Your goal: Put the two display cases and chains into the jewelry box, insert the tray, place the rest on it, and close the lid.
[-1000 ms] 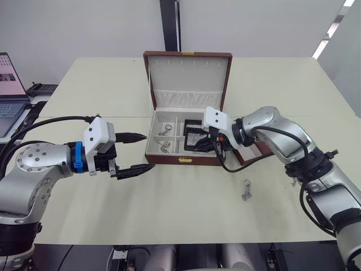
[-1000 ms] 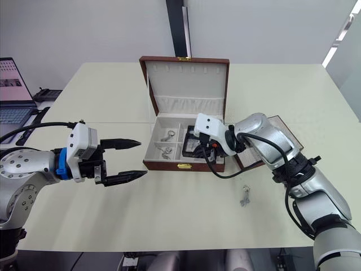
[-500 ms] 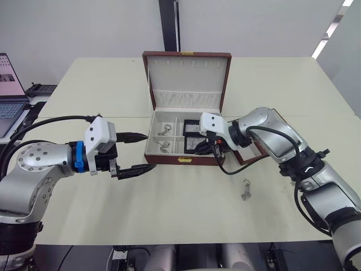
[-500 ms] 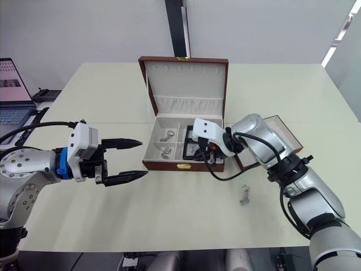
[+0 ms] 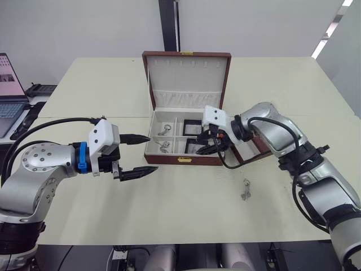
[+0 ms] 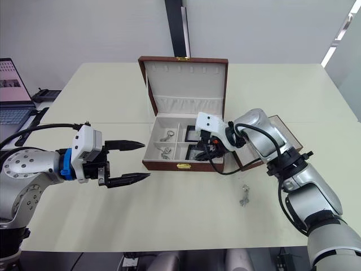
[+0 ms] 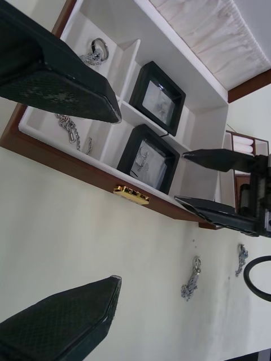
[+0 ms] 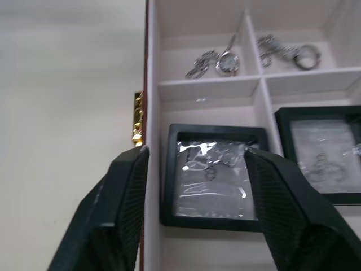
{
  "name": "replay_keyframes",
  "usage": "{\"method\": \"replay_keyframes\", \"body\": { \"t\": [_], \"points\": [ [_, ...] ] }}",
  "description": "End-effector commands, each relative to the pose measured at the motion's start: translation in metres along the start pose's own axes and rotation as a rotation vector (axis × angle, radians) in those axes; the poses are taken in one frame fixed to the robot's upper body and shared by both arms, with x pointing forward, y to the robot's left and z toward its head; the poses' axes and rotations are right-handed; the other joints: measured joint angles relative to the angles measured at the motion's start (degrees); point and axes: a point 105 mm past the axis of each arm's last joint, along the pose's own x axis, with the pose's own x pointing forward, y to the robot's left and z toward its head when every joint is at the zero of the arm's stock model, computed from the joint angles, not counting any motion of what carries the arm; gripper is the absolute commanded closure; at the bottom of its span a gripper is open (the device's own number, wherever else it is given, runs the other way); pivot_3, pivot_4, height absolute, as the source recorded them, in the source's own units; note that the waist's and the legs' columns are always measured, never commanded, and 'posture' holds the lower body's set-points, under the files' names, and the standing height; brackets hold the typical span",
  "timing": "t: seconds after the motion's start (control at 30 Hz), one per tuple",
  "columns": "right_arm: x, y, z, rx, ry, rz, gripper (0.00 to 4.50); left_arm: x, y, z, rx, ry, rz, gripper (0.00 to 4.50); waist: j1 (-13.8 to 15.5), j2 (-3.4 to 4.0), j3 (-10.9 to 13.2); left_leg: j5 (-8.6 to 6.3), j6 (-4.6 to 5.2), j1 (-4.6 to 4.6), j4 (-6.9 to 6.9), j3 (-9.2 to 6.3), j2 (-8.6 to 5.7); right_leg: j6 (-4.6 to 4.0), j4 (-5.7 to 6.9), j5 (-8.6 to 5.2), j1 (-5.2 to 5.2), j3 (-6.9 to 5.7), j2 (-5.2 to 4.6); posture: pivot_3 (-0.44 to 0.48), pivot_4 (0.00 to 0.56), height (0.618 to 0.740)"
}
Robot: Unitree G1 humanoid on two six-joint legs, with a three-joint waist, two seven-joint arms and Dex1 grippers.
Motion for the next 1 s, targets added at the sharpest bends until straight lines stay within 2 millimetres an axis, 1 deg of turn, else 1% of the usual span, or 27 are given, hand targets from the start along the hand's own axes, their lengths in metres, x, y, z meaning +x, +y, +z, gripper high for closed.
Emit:
{"method": "replay_keyframes", "body": {
  "t": [0.03,0.1,0.13,0.2,0.27,0.4,0.43,0.57,0.67,0.73,0.77,0.8,0.9,0.97,1.0],
  "points": [
    [-0.030,0.000,0.030,-0.106,-0.121,-0.089,1.06,-0.012,0.011,0.002,0.009,-0.017,0.088,0.00,0.03,0.00,0.00,0.00,0.00,0.00,-0.01,-0.01,0.01,0.00,0.00,0.00,-0.01,0.00,0.00,0.000,0.150,0.740],
    [-0.047,0.004,0.031,-0.151,-0.149,-0.152,1.06,-0.022,0.018,-0.002,-0.013,-0.016,0.143,0.00,0.24,-0.01,0.00,0.00,0.00,-0.01,-0.02,-0.03,0.01,0.00,-0.01,0.00,-0.01,-0.01,0.00,0.000,0.150,0.740],
    [-0.059,0.003,0.028,-0.154,-0.153,-0.211,1.06,-0.028,0.021,-0.007,-0.029,-0.003,0.162,0.00,0.32,0.00,0.00,0.00,0.00,-0.02,-0.03,-0.05,0.01,0.00,-0.02,0.00,-0.01,-0.03,0.00,0.000,0.150,0.740],
    [-0.082,0.001,0.019,-0.147,-0.149,-0.317,1.06,-0.040,0.025,-0.017,-0.064,0.017,0.202,0.00,0.41,0.00,0.00,0.00,0.00,-0.02,-0.03,-0.03,-0.01,0.00,-0.03,0.00,-0.01,-0.02,-0.01,0.000,0.150,0.740],
    [-0.105,0.002,0.006,-0.126,-0.128,-0.410,1.06,-0.049,0.030,-0.026,-0.080,0.036,0.244,0.00,0.63,0.00,0.00,0.00,0.01,-0.02,-0.02,0.01,-0.02,0.00,-0.02,0.00,0.00,-0.01,-0.03,0.000,0.150,0.740],
    [-0.154,0.007,-0.027,-0.091,-0.048,-0.596,1.06,-0.069,0.039,-0.046,-0.103,0.055,0.348,0.00,0.66,0.00,0.00,0.00,0.01,0.02,-0.01,0.05,-0.04,0.00,0.00,0.00,0.05,-0.02,0.01,0.000,0.150,0.740],
    [-0.164,0.010,-0.034,-0.075,-0.031,-0.628,1.06,-0.073,0.042,-0.050,-0.112,0.052,0.375,0.00,0.68,0.00,0.00,0.00,0.01,0.03,-0.01,0.06,-0.04,0.00,0.02,0.00,0.06,-0.02,0.01,0.000,0.150,0.740],
    [-0.201,0.032,-0.077,0.003,0.114,-0.723,1.06,-0.094,0.049,-0.074,-0.179,0.048,0.502,0.00,0.70,0.00,-0.02,0.00,0.02,0.04,-0.02,0.10,-0.05,0.00,0.03,0.00,0.08,-0.01,0.01,0.000,0.150,0.740],
    [-0.224,0.047,-0.102,0.064,0.180,-0.808,1.06,-0.104,0.047,-0.087,-0.191,0.054,0.558,0.00,0.43,0.00,-0.03,0.00,0.03,0.09,-0.01,0.18,-0.06,0.01,0.05,0.01,0.12,0.03,0.01,0.000,0.150,0.740],
    [-0.237,0.056,-0.118,0.108,0.205,-0.879,1.06,-0.111,0.043,-0.099,-0.218,0.069,0.598,0.00,0.46,-0.01,-0.04,0.00,0.03,0.16,-0.01,0.22,-0.05,-0.01,0.07,0.05,0.16,0.05,0.01,0.000,0.150,0.740],
    [-0.245,0.060,-0.131,0.134,0.219,-0.947,1.06,-0.116,0.039,-0.107,-0.246,0.079,0.632,0.00,0.43,-0.01,-0.06,0.01,0.03,0.19,-0.01,0.22,-0.05,-0.02,0.06,0.06,0.19,0.04,0.02,0.000,0.150,0.740],
    [-0.250,0.063,-0.140,0.150,0.229,-0.993,1.06,-0.119,0.036,-0.113,-0.263,0.086,0.655,0.00,0.42,-0.04,-0.08,0.00,0.04,0.28,-0.03,0.25,-0.04,-0.02,0.06,0.06,0.24,0.07,0.04,0.000,0.150,0.740],
    [-0.257,0.079,-0.168,0.215,0.245,-1.078,1.06,-0.129,0.030,-0.126,-0.304,0.091,0.729,0.00,0.60,-0.05,-0.09,0.00,0.04,0.38,-0.08,0.26,-0.03,-0.03,0.04,0.06,0.33,0.09,0.04,0.000,0.150,0.740],
    [-0.258,0.087,-0.179,0.253,0.241,-1.102,1.06,-0.134,0.028,-0.130,-0.313,0.096,0.760,0.00,0.62,-0.05,-0.09,0.00,0.04,0.39,-0.07,0.22,-0.01,-0.03,0.03,0.06,0.37,0.09,0.03,0.000,0.150,0.740],
    [-0.257,0.091,-0.184,0.284,0.234,-1.113,0.88,-0.136,0.026,-0.132,-0.325,0.097,0.771,0.00,0.63,-0.05,-0.09,0.00,0.04,0.38,-0.07,0.22,-0.01,-0.02,0.03,0.06,0.37,0.10,0.00,0.000,0.150,0.740]
  ]
}}
